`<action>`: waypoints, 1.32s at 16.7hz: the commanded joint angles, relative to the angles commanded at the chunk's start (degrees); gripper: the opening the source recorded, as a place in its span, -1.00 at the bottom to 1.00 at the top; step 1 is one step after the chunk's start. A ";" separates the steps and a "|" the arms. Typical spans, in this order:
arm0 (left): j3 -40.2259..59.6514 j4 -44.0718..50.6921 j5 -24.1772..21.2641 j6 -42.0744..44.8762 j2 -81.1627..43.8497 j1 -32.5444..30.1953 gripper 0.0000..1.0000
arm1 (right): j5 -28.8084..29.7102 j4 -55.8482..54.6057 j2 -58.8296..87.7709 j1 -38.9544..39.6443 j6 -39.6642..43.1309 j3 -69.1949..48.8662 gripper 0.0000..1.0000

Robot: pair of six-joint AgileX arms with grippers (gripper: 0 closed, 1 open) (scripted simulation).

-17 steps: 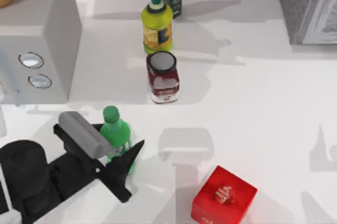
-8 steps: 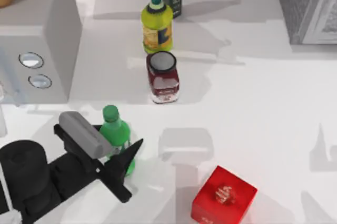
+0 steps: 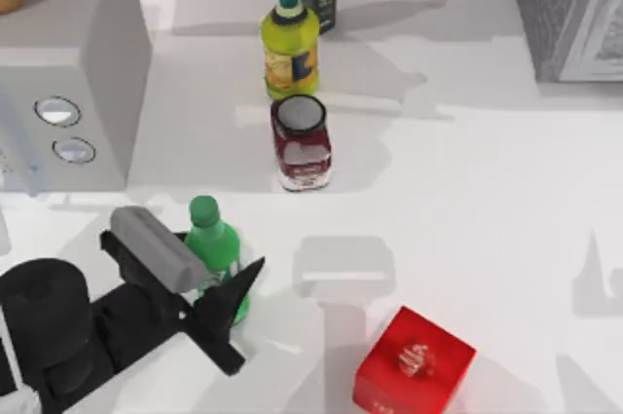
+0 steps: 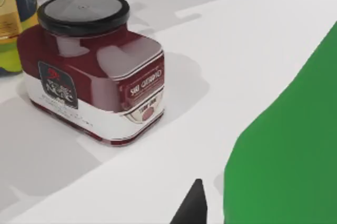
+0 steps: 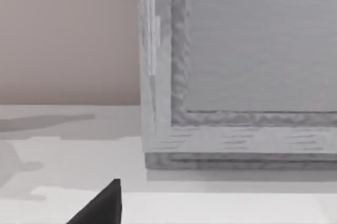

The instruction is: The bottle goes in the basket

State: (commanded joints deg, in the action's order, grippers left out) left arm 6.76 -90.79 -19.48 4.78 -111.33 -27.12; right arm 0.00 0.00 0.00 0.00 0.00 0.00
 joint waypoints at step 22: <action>34.22 116.88 32.24 -7.50 82.13 -34.70 -1.00 | 0.00 0.00 0.00 0.00 0.00 0.00 1.00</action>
State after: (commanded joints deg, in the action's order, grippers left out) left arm 40.98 26.09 12.76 -2.73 -29.19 -61.82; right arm 0.00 0.00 0.00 0.00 0.00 0.00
